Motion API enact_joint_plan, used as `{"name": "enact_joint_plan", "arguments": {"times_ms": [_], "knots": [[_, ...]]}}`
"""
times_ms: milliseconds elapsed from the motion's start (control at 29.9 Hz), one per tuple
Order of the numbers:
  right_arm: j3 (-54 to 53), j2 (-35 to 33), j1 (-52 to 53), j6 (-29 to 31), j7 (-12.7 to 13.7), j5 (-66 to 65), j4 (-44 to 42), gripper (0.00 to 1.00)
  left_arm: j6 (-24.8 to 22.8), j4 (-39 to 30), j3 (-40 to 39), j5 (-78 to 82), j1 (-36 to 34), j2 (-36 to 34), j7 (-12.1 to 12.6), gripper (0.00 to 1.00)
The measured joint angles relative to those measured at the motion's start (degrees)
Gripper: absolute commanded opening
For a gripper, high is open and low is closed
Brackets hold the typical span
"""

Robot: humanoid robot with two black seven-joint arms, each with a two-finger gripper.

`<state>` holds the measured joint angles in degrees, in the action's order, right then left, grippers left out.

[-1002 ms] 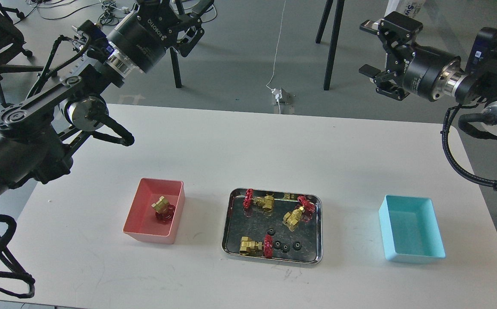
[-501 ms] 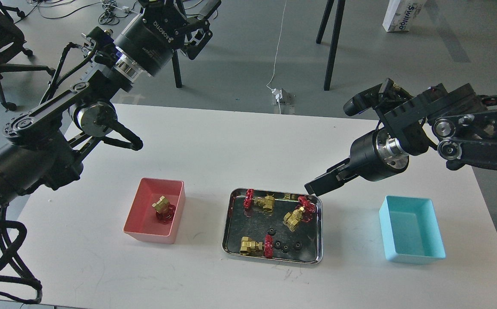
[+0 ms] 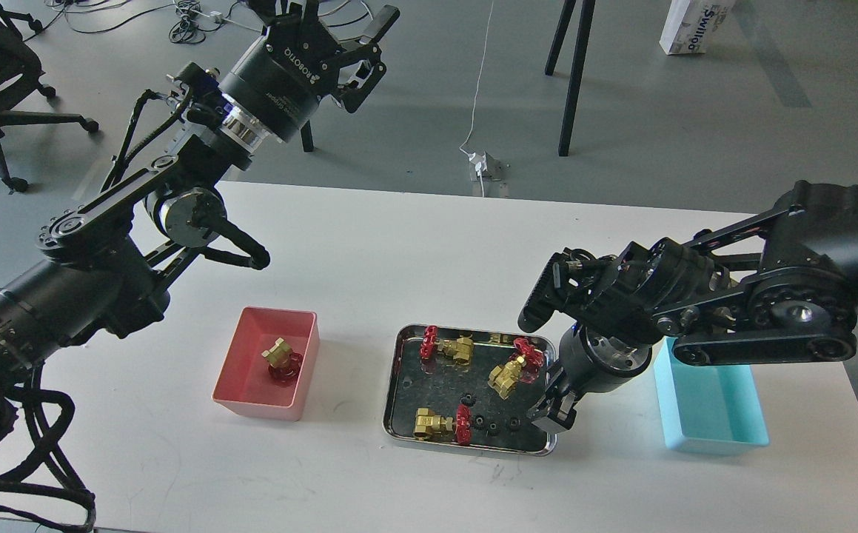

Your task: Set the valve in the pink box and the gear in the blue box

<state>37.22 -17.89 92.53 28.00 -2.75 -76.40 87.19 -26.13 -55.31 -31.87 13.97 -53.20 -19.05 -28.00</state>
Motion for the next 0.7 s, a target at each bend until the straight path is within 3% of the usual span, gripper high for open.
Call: {"name": "enact_joint_plan", "arguments": {"times_ms": [167, 367, 534, 701], "knots": [[0.2, 7.5, -2.4, 0.0, 0.0, -1.2, -7.1, 0.67, 0.0, 0.0, 0.0, 0.0, 0.1, 0.1, 0.0, 0.84], [0.3, 11.1, -4.7, 0.0, 0.0, -2.7, -11.1, 0.62, -0.1, 0.2, 0.0, 0.0, 0.3, 0.7, 0.0, 0.85], [1.3, 11.7, -4.9, 0.0, 0.1, -2.9, -11.2, 0.51, -0.1, 0.4, 0.0, 0.0, 0.7, 1.3, 0.0, 0.86], [2.4, 11.7, -4.6, 0.0, 0.1, -2.9, -11.0, 0.51, -0.1, 0.4, 0.0, 0.0, 1.0, 1.3, 0.0, 0.86]]}}
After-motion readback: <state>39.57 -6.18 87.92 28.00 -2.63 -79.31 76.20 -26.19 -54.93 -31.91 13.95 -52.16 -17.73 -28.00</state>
